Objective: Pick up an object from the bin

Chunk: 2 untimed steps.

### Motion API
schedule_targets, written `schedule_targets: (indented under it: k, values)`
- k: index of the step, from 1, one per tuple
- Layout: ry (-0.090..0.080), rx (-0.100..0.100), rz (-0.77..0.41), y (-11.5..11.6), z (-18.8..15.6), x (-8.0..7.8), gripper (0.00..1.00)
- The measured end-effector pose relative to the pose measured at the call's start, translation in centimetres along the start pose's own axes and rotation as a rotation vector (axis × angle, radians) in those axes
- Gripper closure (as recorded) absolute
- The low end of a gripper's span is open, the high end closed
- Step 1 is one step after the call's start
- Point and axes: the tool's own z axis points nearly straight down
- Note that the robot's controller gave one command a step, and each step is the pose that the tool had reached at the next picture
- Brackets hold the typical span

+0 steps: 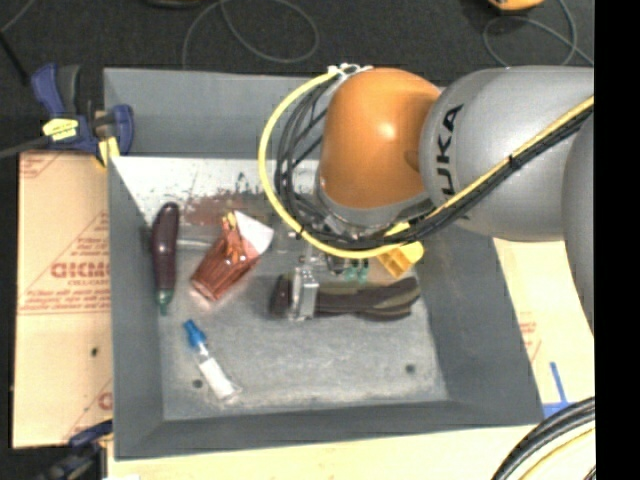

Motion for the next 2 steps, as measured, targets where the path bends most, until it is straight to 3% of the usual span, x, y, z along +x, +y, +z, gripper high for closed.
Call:
schedule_targets:
  k: [1,2]
  values:
    - [0.0,0.0,0.0,0.0,0.0,0.0,0.0]
    - [-0.008,0.0,-0.062,-0.7,3.9,0.1,0.0]
